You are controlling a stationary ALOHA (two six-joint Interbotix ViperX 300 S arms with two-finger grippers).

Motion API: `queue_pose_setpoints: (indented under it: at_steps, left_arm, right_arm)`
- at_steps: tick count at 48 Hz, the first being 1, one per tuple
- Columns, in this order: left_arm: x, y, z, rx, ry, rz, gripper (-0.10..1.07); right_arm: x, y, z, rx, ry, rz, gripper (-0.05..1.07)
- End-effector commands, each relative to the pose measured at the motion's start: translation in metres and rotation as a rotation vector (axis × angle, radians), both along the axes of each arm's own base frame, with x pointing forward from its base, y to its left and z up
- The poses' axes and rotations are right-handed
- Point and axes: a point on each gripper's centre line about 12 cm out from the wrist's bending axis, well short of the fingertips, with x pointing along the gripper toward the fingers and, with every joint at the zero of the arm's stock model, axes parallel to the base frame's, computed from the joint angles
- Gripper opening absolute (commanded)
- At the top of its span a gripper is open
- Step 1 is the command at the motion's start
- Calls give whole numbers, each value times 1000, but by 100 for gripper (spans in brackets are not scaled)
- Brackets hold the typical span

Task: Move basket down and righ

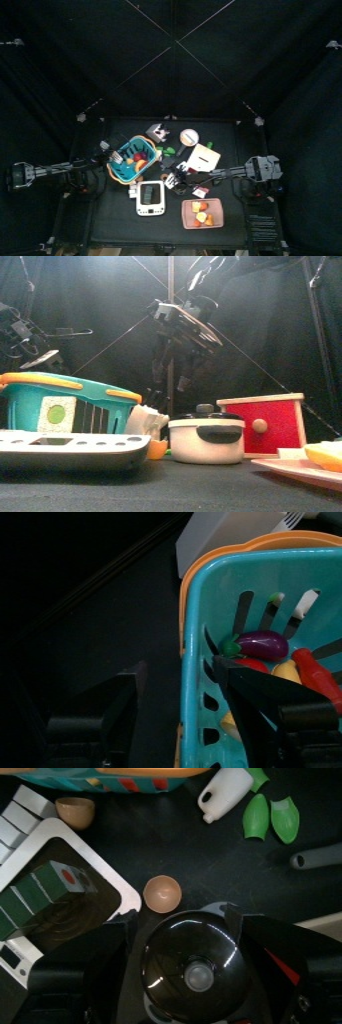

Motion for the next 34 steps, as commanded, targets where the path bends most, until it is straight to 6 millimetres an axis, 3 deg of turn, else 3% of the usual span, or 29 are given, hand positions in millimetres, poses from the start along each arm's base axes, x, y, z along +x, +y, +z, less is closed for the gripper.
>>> queue_pose_setpoints:
  at_steps: [1, 34]
  left_arm:
    - [2, 3, 5, -20, -24, 27, 91]
    - [-3, 1, -6, -89, -42, 65, 87]
  right_arm:
    - [-2, -2, 11, -4, -24, 0, 99]
    - [-8, -4, 1, -7, 11, -8, 99]
